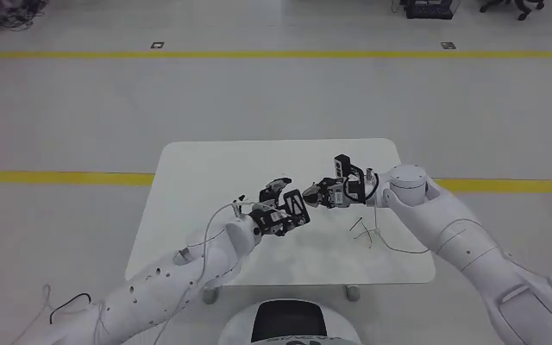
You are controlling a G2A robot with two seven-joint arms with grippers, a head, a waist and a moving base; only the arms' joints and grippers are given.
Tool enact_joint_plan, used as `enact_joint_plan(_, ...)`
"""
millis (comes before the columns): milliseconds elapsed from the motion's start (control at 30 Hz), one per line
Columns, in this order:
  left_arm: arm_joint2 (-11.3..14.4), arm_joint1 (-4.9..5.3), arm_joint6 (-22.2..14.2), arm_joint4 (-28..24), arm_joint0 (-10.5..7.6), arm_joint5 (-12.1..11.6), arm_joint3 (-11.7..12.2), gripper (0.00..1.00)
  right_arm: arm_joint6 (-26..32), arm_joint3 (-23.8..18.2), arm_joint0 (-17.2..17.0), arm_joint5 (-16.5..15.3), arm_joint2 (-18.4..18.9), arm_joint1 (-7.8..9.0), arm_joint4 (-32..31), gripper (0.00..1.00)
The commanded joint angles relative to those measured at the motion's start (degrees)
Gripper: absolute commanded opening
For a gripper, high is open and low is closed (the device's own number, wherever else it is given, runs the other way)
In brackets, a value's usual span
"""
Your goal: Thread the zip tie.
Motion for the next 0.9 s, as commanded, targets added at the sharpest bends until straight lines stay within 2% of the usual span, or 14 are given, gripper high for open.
enact_joint_plan(0,1.79,0.5,0.21,0.0,-1.12,1.27,0.26,0.48,0.27,-0.12,-0.25,0.0,0.37,-0.04,0.29,0.0)
enact_joint_plan(233,6.89,1.94,0.35,0.0,-4.67,4.78,0.65,0.34,0.85,-0.16,-0.79,0.0,1.23,-0.21,-0.16,0.0)
enact_joint_plan(433,10.09,2.83,0.53,0.0,-6.86,7.17,0.7,0.29,0.77,-0.12,-1.06,0.0,1.66,-0.36,-0.64,0.0)
enact_joint_plan(700,12.85,3.53,1.18,0.0,-8.63,9.47,0.62,0.2,0.82,0.29,-0.89,0.0,1.38,-0.6,-0.95,0.0)
enact_joint_plan(867,14.01,3.75,1.34,0.0,-9.24,10.15,0.65,0.2,0.91,0.49,-0.72,0.0,1.19,-0.77,-0.9,0.0)
